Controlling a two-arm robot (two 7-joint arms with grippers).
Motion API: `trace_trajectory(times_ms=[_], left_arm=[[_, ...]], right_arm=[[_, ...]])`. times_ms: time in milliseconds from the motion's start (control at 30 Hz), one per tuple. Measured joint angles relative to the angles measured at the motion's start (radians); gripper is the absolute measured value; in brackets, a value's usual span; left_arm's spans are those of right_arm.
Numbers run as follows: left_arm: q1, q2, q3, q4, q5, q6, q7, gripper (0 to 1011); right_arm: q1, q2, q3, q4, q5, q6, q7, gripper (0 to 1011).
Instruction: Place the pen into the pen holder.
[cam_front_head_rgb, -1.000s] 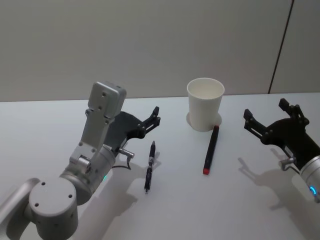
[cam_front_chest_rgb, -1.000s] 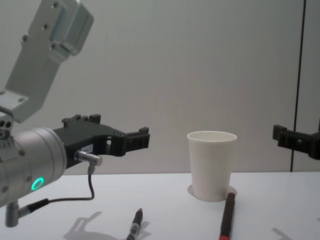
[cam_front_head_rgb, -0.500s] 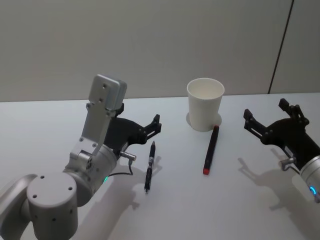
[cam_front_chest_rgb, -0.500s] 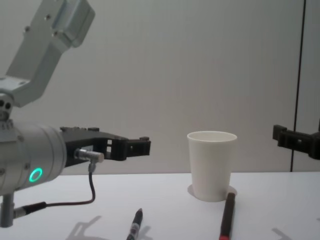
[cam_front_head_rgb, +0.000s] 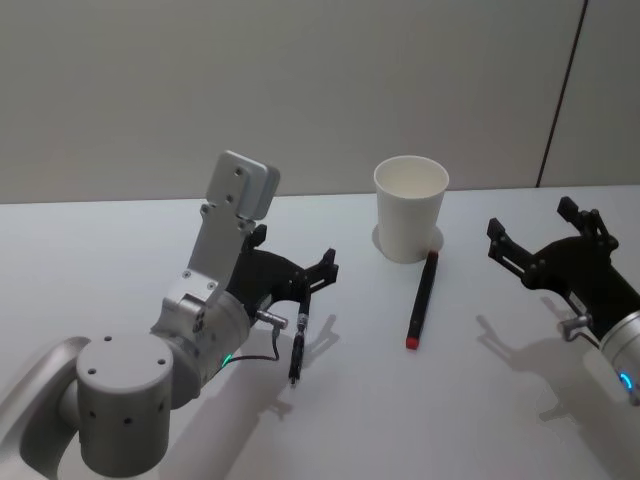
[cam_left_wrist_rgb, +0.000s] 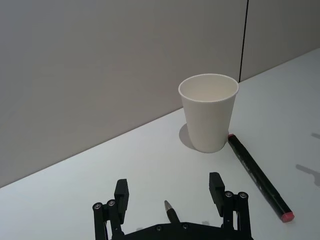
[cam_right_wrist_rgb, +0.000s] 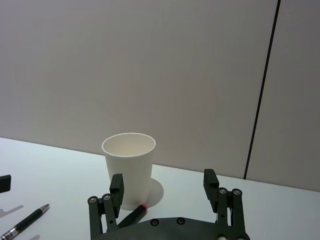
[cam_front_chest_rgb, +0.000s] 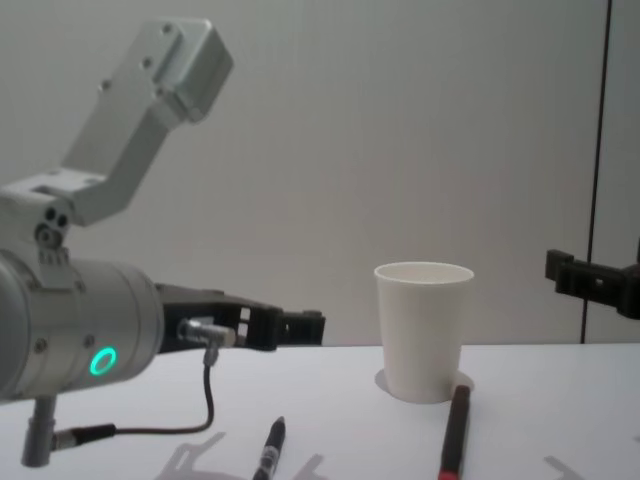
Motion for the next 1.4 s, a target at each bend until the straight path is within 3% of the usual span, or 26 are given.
trace_trajectory(times_ms=[633,1000,1400], left_arm=[[-0.046,-0.046,0.011,0.114,0.065,0.070,-0.063,1001],[-0.049,-0.050,0.012,0.140,0.075,0.126,-0.098,1001],[-0.040,-0.054,0.013,0.152,0.077,0.144,-0.103,1001]], right_arm=[[0.000,0.000,0.000,0.000,0.000,0.000,0.000,1002],[0.000,0.000,0.000,0.000,0.000,0.000,0.000,1001],[0.000,0.000,0.000,0.000,0.000,0.000,0.000,1002]])
